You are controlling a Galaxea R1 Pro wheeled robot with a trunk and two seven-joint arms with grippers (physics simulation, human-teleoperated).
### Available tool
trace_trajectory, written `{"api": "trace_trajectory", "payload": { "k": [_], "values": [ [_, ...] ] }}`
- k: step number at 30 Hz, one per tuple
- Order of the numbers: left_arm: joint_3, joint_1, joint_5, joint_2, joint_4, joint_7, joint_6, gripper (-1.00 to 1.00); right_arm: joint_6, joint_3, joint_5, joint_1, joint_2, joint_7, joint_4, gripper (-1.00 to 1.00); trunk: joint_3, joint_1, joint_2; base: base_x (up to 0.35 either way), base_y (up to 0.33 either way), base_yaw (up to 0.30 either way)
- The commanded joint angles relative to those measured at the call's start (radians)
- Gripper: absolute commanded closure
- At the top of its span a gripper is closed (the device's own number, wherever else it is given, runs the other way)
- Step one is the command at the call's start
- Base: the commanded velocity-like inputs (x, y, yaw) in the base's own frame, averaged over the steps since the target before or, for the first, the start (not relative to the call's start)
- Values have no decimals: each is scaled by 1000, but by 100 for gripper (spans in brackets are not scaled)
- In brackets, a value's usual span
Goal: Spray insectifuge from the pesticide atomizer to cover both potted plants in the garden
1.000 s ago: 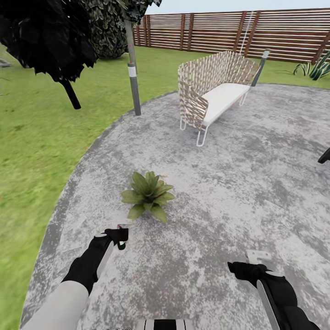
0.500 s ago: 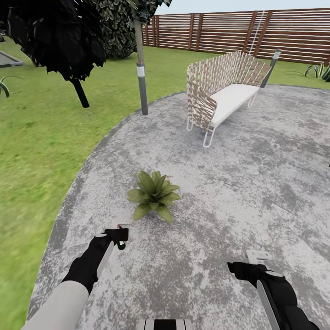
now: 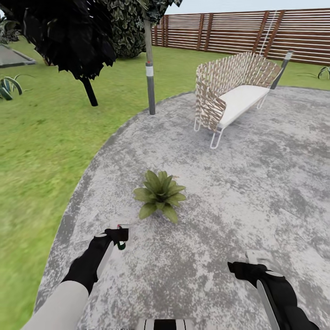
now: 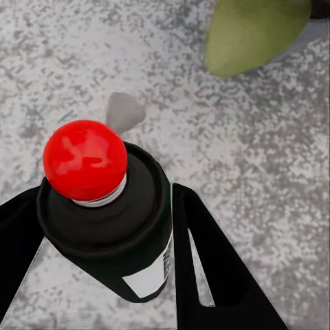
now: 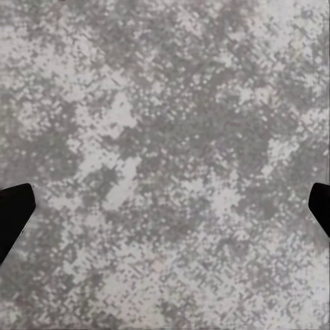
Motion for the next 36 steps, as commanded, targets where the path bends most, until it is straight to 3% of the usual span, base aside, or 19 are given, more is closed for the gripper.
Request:
{"api": "trace_trajectory", "payload": {
  "k": [1,5,9,12,15,18,19,20,23,25,30,33,34,36],
  "values": [
    [-1,-1,0,0,-1,0,5,100,5,0,-1,0,-1,0,-1,-100,-1,0,0,0,0,287],
    [-1,0,2,2,-29,-6,15,100,5,0,-1,0,-3,0,-1,-100,-1,0,0,0,0,177],
    [-3,5,3,5,-150,-13,103,100,5,0,1,0,-3,0,1,-100,-1,0,0,0,0,29],
    [-25,30,0,7,-243,-29,190,100,4,2,1,0,-4,3,-1,-100,-1,0,0,0,0,6],
    [-56,53,-5,26,-321,-187,269,100,5,0,-2,-4,-36,11,-1,-100,-1,0,0,0,0,1],
    [-61,56,-5,89,-362,-371,284,100,6,2,-7,-25,-97,68,0,-100,-1,0,0,0,0,0],
    [-62,57,-6,115,-371,-440,285,100,6,2,-7,-40,-114,99,0,-100,-1,0,0,0,0,0],
    [-62,57,-8,167,-385,-585,287,100,6,1,-8,-83,-147,178,0,-100,-1,0,0,0,0,0],
    [-62,57,-10,240,-408,-758,288,100,6,1,-11,-163,-204,325,1,-100,-1,0,0,0,0,0],
    [-63,57,-10,306,-447,-894,288,100,7,1,-12,-253,-237,483,1,-100,-1,0,0,0,0,0],
    [-81,33,-22,363,-467,-1062,289,100,11,1,-13,-357,-248,741,1,-100,-1,0,0,0,0,0],
    [-167,-13,-56,380,-468,-1137,290,100,14,1,-12,-425,-249,883,3,-100,-1,0,0,0,0,0],
    [-228,-30,-88,383,-468,-1155,291,100,15,2,-12,-472,-248,922,6,-100,-1,0,0,0,0,0],
    [-280,-40,-111,384,-468,-1165,291,100,16,4,-12,-507,-248,942,11,-100,-1,0,0,0,0,0]
  ]
}}
